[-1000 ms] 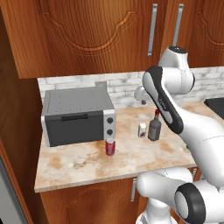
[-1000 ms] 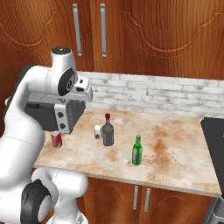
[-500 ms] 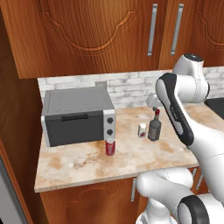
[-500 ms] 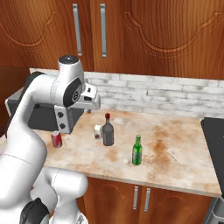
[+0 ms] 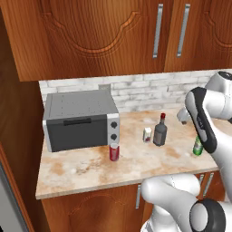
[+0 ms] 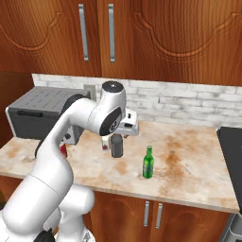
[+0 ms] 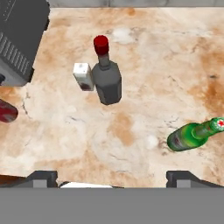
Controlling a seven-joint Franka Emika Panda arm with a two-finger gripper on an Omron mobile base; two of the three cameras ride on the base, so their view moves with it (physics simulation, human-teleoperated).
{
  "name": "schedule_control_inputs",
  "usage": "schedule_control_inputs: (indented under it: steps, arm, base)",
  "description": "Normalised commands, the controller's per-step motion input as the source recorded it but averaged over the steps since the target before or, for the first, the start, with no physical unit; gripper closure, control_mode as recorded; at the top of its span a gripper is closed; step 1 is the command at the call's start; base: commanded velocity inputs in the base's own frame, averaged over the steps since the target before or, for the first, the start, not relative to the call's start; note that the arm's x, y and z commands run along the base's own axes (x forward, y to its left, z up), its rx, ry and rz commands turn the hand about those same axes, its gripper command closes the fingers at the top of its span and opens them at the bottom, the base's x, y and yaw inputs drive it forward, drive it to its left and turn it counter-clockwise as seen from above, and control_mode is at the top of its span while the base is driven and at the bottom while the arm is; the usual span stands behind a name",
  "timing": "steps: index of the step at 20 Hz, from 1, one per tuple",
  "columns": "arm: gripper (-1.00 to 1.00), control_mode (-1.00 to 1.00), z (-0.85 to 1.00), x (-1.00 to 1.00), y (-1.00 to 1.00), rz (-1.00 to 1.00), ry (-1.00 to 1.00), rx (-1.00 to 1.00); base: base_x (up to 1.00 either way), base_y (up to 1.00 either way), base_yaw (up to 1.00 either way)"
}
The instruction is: Move the drinks to the dining counter.
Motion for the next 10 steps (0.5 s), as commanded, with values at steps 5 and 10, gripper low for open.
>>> schedule_control_inputs:
  steps: [5,10]
  arm:
    - [-1.0,-1.0,-0.32,0.04,-0.73,0.0,0.03,-0.05]
    - [-1.0,-1.0,-0.03,0.23,-0.47,0.0,0.01,-0.07]
  base:
    - [0.0,0.0,0.0]
    - [0.0,0.0,0.0]
